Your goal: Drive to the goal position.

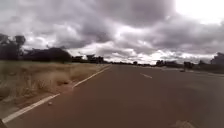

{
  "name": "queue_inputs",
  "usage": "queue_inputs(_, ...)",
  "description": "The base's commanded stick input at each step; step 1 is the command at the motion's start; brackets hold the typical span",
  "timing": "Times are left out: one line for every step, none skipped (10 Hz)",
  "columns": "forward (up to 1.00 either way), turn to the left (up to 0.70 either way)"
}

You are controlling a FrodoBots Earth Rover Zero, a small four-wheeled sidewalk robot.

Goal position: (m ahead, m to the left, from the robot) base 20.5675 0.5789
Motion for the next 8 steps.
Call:
queue_inputs(0.00, 0.00)
queue_inputs(0.00, 0.00)
queue_inputs(0.85, 0.04)
queue_inputs(0.85, 0.04)
queue_inputs(0.85, 0.04)
queue_inputs(0.85, 0.04)
queue_inputs(0.85, 0.04)
queue_inputs(0.85, 0.04)
